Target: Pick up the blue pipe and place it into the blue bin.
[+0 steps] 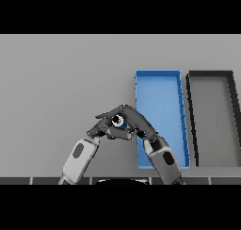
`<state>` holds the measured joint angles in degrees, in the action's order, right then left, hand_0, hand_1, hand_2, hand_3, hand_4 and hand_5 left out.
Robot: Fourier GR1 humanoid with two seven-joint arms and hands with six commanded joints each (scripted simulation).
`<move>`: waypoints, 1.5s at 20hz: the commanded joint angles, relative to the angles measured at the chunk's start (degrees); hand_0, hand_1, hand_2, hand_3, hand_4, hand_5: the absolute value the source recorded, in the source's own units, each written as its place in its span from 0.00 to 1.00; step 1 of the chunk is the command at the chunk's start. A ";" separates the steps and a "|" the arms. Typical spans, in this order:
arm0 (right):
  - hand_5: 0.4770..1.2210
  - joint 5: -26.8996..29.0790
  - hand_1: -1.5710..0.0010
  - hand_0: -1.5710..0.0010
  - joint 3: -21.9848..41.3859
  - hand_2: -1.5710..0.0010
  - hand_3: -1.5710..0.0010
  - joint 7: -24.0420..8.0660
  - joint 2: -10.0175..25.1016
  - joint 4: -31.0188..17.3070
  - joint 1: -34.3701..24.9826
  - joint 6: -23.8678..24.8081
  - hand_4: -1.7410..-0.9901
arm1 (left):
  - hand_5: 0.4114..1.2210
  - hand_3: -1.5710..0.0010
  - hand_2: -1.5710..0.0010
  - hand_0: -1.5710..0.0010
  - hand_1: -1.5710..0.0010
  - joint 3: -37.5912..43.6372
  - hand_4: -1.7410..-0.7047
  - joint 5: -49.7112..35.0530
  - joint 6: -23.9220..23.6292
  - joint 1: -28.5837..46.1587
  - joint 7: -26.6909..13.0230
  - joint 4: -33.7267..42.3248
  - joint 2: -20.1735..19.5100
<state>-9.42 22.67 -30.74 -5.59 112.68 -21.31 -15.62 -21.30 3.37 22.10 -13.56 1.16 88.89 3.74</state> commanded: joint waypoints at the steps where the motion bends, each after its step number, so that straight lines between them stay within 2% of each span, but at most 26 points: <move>1: 0.87 -0.18 0.04 0.04 0.40 0.04 0.07 0.49 0.04 -0.04 0.29 0.37 0.04 | 1.00 0.09 0.00 0.00 0.00 -0.11 0.01 0.40 -0.36 0.26 -0.06 0.23 0.24; 4: 0.93 -0.10 0.02 0.02 0.47 0.02 0.04 1.92 0.06 0.10 1.45 1.93 0.02 | 1.00 0.09 0.00 0.00 0.00 -0.35 0.01 1.55 -0.91 1.03 0.23 0.85 -0.29; 6: 0.96 -1.02 0.01 0.01 0.65 0.01 0.02 2.46 0.16 0.42 0.81 2.54 0.01 | 1.00 0.07 0.00 0.00 0.00 -0.40 0.02 3.36 -2.35 0.74 2.62 1.25 -0.86; 7: 0.97 -1.76 0.01 0.01 1.02 0.01 0.02 3.38 0.13 -0.24 1.02 3.12 0.01 | 1.00 0.26 0.18 0.07 0.15 -0.07 0.14 4.75 -2.60 0.66 2.59 1.17 -1.56; 8: 0.97 -2.41 0.01 0.01 1.48 0.01 0.01 2.98 -0.41 -0.36 0.70 3.87 0.01 | 1.00 0.41 0.34 0.26 0.32 0.11 0.26 4.52 -0.99 0.63 2.82 1.04 -2.06; 9: 0.98 -2.54 0.01 0.01 1.69 0.01 0.01 2.68 -0.51 -0.20 0.69 4.24 0.01 | 1.00 0.52 0.47 0.40 0.45 0.15 0.36 4.01 1.19 0.38 2.85 0.88 -2.25; 11: 0.99 -2.21 0.00 0.00 1.87 0.00 0.01 1.32 -0.81 0.61 0.58 4.95 0.00 | 1.00 0.70 0.66 0.62 0.65 0.33 0.52 5.38 3.38 0.09 2.63 1.24 -2.39; 12: 0.99 -2.20 0.00 0.00 1.74 0.00 0.01 1.19 -0.46 0.71 0.88 5.04 0.00 | 0.89 0.76 0.73 0.70 0.72 0.12 0.58 7.08 3.32 0.05 2.54 0.96 -2.27; 14: 0.99 -3.83 0.00 0.00 2.33 0.00 0.00 0.66 -0.75 0.71 0.32 5.29 0.00 | 0.65 0.84 0.83 0.80 0.82 0.86 0.67 6.82 3.04 -0.13 -1.35 1.14 -1.64; 15: 0.99 -4.30 0.00 0.00 2.17 0.00 0.00 1.55 -0.21 0.43 0.98 4.89 0.00 | 0.54 0.88 0.86 0.84 0.86 1.00 0.70 6.71 2.92 0.12 -2.59 1.21 -1.59; 18: 1.00 -5.44 0.00 0.00 2.29 0.00 0.00 0.75 -1.01 0.30 0.48 4.86 0.00 | 0.29 0.94 0.93 0.92 0.93 1.49 0.74 6.04 2.89 0.67 -4.70 0.70 -1.39; 19: 1.00 -5.02 0.00 0.00 2.09 0.00 0.00 0.63 -1.44 0.51 0.43 4.70 0.00 | 0.24 0.95 0.94 0.94 0.94 1.75 0.74 5.11 3.22 1.09 -5.56 1.09 -1.25; 21: 1.00 -3.99 0.00 0.00 2.04 0.00 0.00 1.89 -2.07 0.58 1.97 4.43 0.00 | 0.16 0.97 0.96 0.96 0.96 1.13 0.76 6.61 2.46 1.70 -4.73 1.46 -1.66; 22: 1.00 -4.27 0.00 0.00 1.95 0.00 0.00 2.81 -2.53 0.48 1.90 4.64 0.00 | 0.13 0.97 0.97 0.97 0.97 1.32 0.77 6.80 2.24 1.21 -5.02 0.83 -1.52; 25: 1.00 0.81 0.00 0.00 -1.86 0.00 0.00 -0.20 -4.76 1.45 -0.08 4.31 0.00 | 0.09 0.99 0.99 0.98 0.98 0.88 0.79 7.92 1.52 1.27 -4.87 -0.03 -1.20; 27: 1.00 3.33 0.00 0.00 -3.82 0.00 0.00 -3.82 -6.79 3.39 -2.64 5.54 0.00 | 0.07 0.99 0.99 0.99 0.99 0.90 0.80 7.74 1.80 1.38 -4.96 -0.21 -1.30; 30: 1.00 9.17 0.00 0.00 -7.84 0.00 0.00 -4.18 -4.20 1.81 -6.98 6.94 0.00 | 0.05 1.00 1.00 0.99 0.99 1.10 0.80 7.23 1.86 1.34 -6.36 0.81 -1.33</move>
<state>-0.25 14.78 -34.90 -9.75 114.51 -28.34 -8.63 -20.17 10.60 23.91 -12.25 -5.17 89.71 2.41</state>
